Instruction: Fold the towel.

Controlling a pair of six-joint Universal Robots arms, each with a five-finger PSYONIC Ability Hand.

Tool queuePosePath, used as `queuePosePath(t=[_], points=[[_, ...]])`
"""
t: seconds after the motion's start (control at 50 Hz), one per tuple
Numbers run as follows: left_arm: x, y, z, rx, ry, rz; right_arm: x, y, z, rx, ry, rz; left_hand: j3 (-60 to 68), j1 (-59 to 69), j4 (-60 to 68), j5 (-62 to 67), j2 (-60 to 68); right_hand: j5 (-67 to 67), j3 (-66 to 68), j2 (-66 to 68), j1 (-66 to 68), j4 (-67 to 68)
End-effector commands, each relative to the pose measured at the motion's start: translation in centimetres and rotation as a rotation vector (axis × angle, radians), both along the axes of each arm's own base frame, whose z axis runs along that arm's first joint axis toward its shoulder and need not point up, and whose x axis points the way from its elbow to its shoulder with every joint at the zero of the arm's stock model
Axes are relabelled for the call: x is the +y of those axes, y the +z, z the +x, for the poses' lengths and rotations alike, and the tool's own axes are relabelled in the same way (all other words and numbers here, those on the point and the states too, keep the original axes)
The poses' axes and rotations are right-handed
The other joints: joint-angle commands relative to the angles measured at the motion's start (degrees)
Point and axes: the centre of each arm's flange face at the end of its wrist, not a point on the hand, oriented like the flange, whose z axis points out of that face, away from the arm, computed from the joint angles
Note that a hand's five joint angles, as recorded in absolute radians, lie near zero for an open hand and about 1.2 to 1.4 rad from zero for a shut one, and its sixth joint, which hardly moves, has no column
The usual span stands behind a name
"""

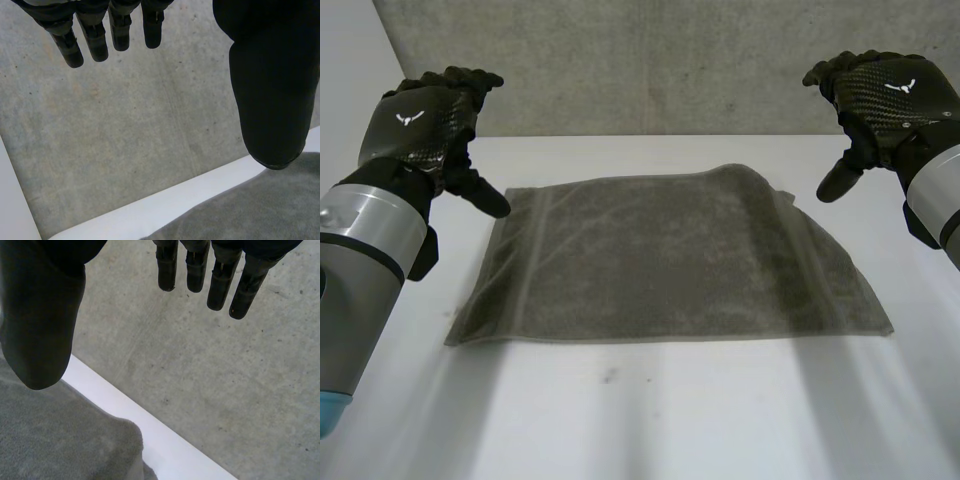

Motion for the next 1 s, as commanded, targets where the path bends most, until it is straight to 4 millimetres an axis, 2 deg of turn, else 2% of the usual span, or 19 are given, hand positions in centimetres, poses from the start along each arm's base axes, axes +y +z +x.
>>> queuePosePath(t=[0.02,0.04,0.1,0.14,0.16,0.2,0.22,0.24,0.26,0.28,0.3,0.32,0.36,0.38,0.42,0.52,0.58,0.74,1.0], points=[[-0.2,-1.7,0.2,-0.081,0.011,0.033,0.5,-2.1,-0.3,0.122,0.007,0.101,0.5,0.0,0.5,-1.4,0.5,-3.2,-3.8,-4.4,-2.7,-4.5],[-0.2,-2.5,0.2,-0.132,0.012,0.043,0.6,-3.4,-0.3,0.187,0.014,0.140,0.5,0.0,0.5,-1.4,0.5,-3.2,-3.8,-4.4,-2.7,-4.5],[-0.3,-3.3,0.2,-0.192,0.014,0.048,0.6,-4.6,-0.5,0.256,0.019,0.171,0.5,0.0,0.5,-1.4,0.5,-3.2,-3.8,-4.4,-2.7,-4.5],[-0.4,-4.9,0.4,-0.306,0.020,0.055,0.1,-7.4,-1.7,0.387,0.006,0.230,0.5,0.0,0.5,-1.4,0.5,-3.2,-3.8,-4.4,-2.7,-4.5],[-0.4,-4.9,0.4,-0.307,0.020,0.055,0.1,-7.4,-1.7,0.387,0.006,0.230,0.5,0.0,0.5,-1.4,0.5,-3.2,-3.8,-4.4,-2.7,-4.5],[-1.3,-6.8,0.9,-0.385,0.031,0.066,-0.9,-10.2,-3.6,0.476,-0.015,0.280,0.5,0.0,0.5,-1.4,0.5,-3.2,-3.8,-4.4,-2.7,-4.5],[-1.3,-6.8,0.9,-0.386,0.031,0.066,-0.9,-10.2,-3.6,0.477,-0.015,0.281,0.5,0.0,0.5,-1.4,0.5,-3.2,-3.8,-4.4,-2.7,-4.5],[-1.8,-7.8,1.1,-0.407,0.024,0.071,-1.4,-11.3,-4.3,0.492,-0.005,0.292,0.5,0.0,0.5,-1.4,0.5,-3.2,-3.8,-4.4,-2.7,-4.5],[-1.9,-7.8,1.1,-0.407,0.024,0.071,-1.9,-12.5,-4.7,0.486,0.016,0.301,0.5,0.0,0.5,-1.4,0.5,-3.2,-3.8,-4.4,-2.7,-4.5],[-2.3,-8.7,1.4,-0.419,0.010,0.082,-1.9,-12.5,-4.7,0.486,0.016,0.301,0.5,0.0,0.5,-1.4,0.5,-3.2,-3.8,-4.4,-2.7,-4.5],[-2.9,-9.6,1.7,-0.421,-0.010,0.097,-2.3,-13.6,-5.0,0.468,0.036,0.316,0.5,0.0,0.5,-1.4,0.5,-3.2,-3.8,-4.4,-2.7,-4.5],[-2.9,-9.7,1.7,-0.421,-0.011,0.097,-2.3,-13.6,-5.0,0.468,0.036,0.316,0.5,0.0,0.5,-1.4,0.5,-3.2,-3.8,-4.4,-2.7,-4.5],[-3.6,-11.2,2.0,-0.421,-0.058,0.132,-3.0,-15.5,-5.6,0.442,0.053,0.330,0.7,0.1,0.6,-1.2,0.7,-3.2,-3.8,-4.4,-2.7,-4.5],[-3.6,-11.2,2.0,-0.421,-0.058,0.133,-3.0,-15.5,-5.6,0.442,0.053,0.330,0.7,0.1,0.6,-1.2,0.7,-3.2,-3.8,-4.4,-2.7,-4.5],[-4.2,-12.5,2.1,-0.418,-0.092,0.168,-3.8,-17.3,-6.2,0.405,0.031,0.358,0.8,0.3,0.8,-1.1,0.9,-3.2,-3.8,-4.4,-2.7,-4.5],[-5.1,-13.9,2.4,-0.418,-0.086,0.195,-4.5,-19.6,-6.6,0.362,0.020,0.399,1.0,0.5,1.0,-0.9,1.0,-2.4,-3.0,-3.7,-2.0,-3.7],[-5.5,-14.5,2.6,-0.419,-0.077,0.196,-4.9,-20.2,-6.6,0.362,0.017,0.390,1.2,0.6,1.1,-0.7,1.2,-2.4,-3.0,-3.7,-2.0,-3.7],[-5.6,-14.4,2.9,-0.415,-0.065,0.190,-6.2,-20.0,-7.0,0.356,-0.012,0.296,1.3,0.8,1.3,-0.5,1.4,6.3,5.7,5.1,6.8,5.0],[-5.3,-14.6,3.0,-0.417,-0.067,0.200,-7.4,-20.7,-7.6,0.351,-0.028,0.291,1.5,1.0,1.5,-0.4,1.5,10.7,10.1,9.4,11.2,9.4]])
